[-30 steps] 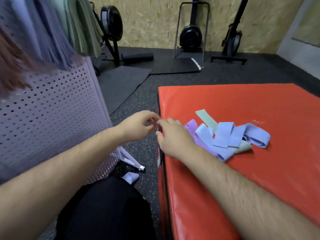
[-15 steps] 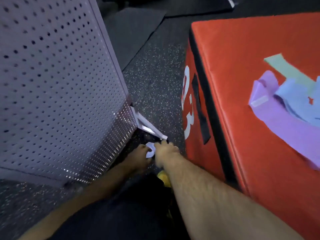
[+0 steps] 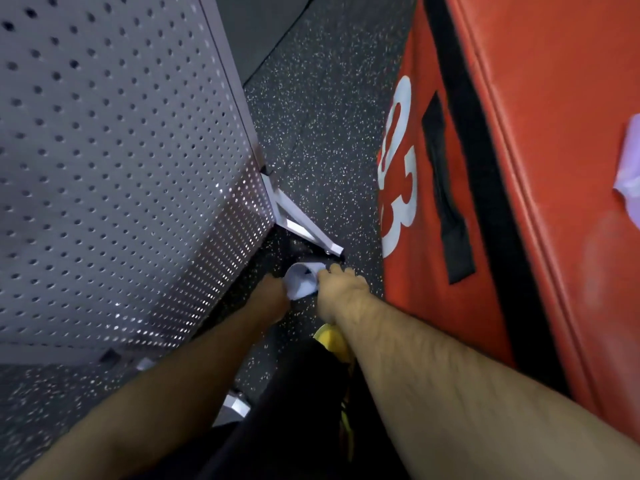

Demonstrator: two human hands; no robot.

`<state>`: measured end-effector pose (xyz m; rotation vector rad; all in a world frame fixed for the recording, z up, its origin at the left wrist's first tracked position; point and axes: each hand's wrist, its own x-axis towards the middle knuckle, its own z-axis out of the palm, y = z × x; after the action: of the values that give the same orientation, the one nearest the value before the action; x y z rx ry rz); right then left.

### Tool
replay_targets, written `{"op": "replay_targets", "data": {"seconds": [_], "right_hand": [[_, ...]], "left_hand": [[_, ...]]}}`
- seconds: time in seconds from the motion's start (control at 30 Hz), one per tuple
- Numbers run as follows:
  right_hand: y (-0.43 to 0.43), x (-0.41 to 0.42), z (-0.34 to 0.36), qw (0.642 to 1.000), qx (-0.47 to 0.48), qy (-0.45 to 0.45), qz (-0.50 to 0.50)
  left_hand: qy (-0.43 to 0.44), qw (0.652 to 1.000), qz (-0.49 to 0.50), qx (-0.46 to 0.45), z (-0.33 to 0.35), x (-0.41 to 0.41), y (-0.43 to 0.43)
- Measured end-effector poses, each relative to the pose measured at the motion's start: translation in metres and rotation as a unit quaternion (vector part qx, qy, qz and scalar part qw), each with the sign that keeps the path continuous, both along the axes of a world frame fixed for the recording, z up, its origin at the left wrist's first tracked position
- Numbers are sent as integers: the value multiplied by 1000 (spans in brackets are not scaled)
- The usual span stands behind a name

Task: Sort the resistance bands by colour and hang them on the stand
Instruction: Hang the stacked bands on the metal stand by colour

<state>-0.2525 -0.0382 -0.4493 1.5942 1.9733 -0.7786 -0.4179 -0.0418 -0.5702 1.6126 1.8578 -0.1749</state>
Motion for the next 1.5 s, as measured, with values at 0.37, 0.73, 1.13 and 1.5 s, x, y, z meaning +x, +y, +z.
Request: {"op": "replay_targets", "data": {"seconds": [0.37,0.73,1.13,1.5], "right_hand": [[-21,45,233,903,256,342,-44],[-98,248,423,758,481,433,-86],[-134,388,376,722,521,380,-251],[-125,426,352,756,449,351,-322]], "left_hand": [[-262,898,-13,354,342,65,-29],[-418,792,-132,425,547,228,-66],[-396,772,-254,427,502,378,-59],[15,919,-323,227,407,351,33]]}}
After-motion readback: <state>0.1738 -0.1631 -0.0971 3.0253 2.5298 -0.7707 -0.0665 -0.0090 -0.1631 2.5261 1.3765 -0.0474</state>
